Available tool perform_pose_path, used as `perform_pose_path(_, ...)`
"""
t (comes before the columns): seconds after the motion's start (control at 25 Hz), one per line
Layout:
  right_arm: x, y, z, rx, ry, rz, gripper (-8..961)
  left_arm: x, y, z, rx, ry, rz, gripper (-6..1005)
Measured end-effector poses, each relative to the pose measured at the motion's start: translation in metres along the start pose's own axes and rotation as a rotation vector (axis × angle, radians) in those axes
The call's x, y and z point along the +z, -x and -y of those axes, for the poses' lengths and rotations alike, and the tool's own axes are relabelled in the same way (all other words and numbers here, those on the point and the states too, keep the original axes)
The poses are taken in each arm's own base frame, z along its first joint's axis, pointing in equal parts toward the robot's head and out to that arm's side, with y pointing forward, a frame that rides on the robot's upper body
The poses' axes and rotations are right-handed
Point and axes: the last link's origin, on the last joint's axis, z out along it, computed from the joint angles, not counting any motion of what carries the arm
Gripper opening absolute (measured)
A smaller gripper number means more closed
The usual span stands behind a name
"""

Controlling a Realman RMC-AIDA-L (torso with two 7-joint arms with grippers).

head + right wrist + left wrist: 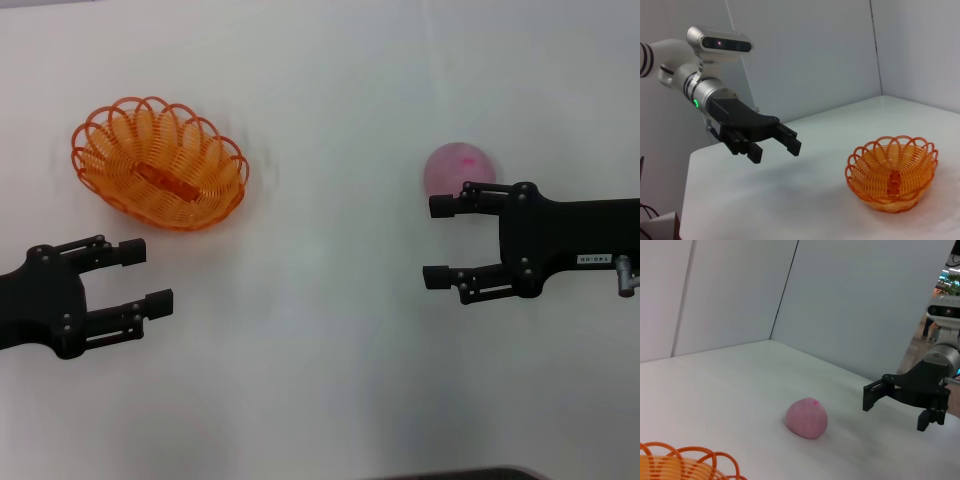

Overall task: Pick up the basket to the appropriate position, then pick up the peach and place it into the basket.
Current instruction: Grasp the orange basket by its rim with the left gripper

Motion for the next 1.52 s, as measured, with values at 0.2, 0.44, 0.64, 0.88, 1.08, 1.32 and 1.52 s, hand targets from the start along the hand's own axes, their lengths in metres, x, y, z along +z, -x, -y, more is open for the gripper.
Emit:
perform_pose_path(0.2,0.0,0.0,0.0,0.002,0.001,0.0,915,0.0,0.0,0.0,-0.001,0.0,0.0,741)
perform_pose_path(0.44,0.0,0.0,0.0,0.002,0.001,-0.001,915,0.0,0.0,0.0,-0.001,-0.001,0.0,741)
perform_pose_path(0.64,0.001,-0.001,0.0,0.002,0.0,-0.002,915,0.0,0.0,0.0,-0.001,-0.002,-0.001,740)
perform_pose_path(0.88,0.001,-0.001,0.0,0.002,0.0,-0.002,915,0.001,-0.001,0.001,0.003,0.004,0.003,741)
perform_pose_path(1.08,0.002,0.0,0.0,0.002,-0.001,0.003,915,-0.004,-0.008,0.006,-0.011,-0.021,-0.017,741)
perform_pose_path(1.32,0.003,0.0,0.0,0.0,-0.003,0.006,915,-0.017,-0.023,0.014,0.004,-0.087,-0.146,741)
perform_pose_path(1.52,0.003,0.001,0.0,0.0,-0.003,0.01,915,-0.017,-0.03,0.018,0.02,-0.127,-0.268,741)
